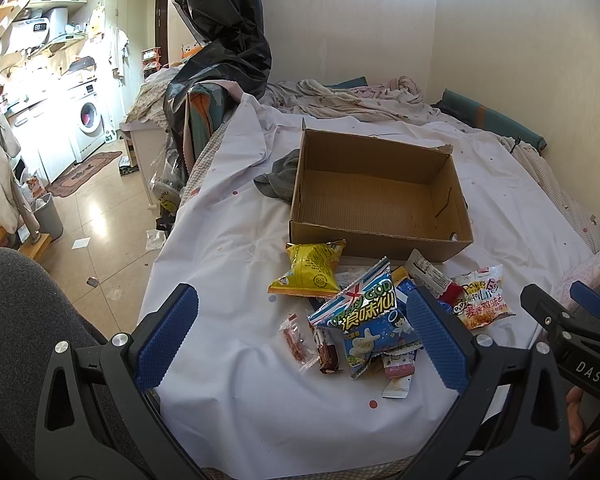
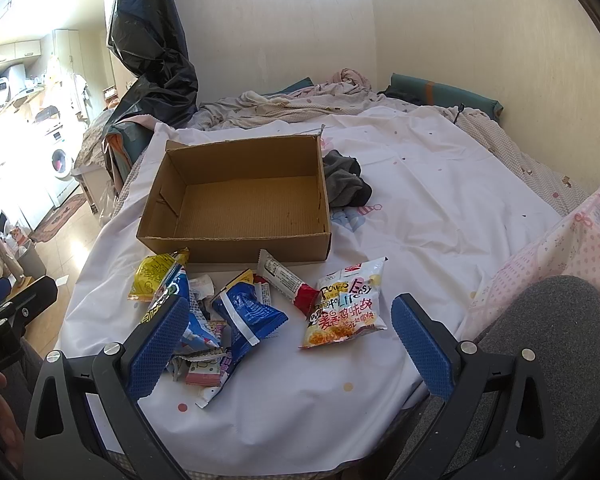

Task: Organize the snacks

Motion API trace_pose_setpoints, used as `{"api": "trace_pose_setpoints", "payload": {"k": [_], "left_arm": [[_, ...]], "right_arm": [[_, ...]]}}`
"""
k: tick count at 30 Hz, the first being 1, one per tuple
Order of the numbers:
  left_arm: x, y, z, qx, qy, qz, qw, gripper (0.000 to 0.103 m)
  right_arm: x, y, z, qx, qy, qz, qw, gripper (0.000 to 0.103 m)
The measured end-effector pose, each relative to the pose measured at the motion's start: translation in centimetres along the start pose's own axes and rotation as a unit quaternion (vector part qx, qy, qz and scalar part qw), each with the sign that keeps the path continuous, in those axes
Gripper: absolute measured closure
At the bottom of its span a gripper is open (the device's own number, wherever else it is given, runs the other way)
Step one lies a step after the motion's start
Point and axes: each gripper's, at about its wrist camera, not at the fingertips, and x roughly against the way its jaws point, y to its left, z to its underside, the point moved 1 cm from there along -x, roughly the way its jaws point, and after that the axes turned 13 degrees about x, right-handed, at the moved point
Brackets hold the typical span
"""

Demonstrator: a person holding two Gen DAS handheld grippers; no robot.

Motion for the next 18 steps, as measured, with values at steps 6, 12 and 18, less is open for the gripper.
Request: {"api": "trace_pose_setpoints", "payload": {"k": [6, 12, 18], "left_arm": [[0.01, 0.03, 0.01, 0.000, 0.000, 0.000, 1.0000, 0.000], [0.02, 0.08, 0.01, 0.001, 0.000, 0.000, 1.0000, 0.000], [0.01, 0.06, 0.00, 0.001, 0.000, 0.001, 1.0000, 0.000]], "right_arm": [[-0.02, 0.01, 0.00, 0.000, 0.000, 0.000, 1.000, 0.000], [-0.04, 0.02, 0.01, 0.000, 0.000, 0.000, 1.000, 0.000], [0.11, -0.01, 0.04, 0.000, 0.000, -0.001, 1.000, 0.000]]}}
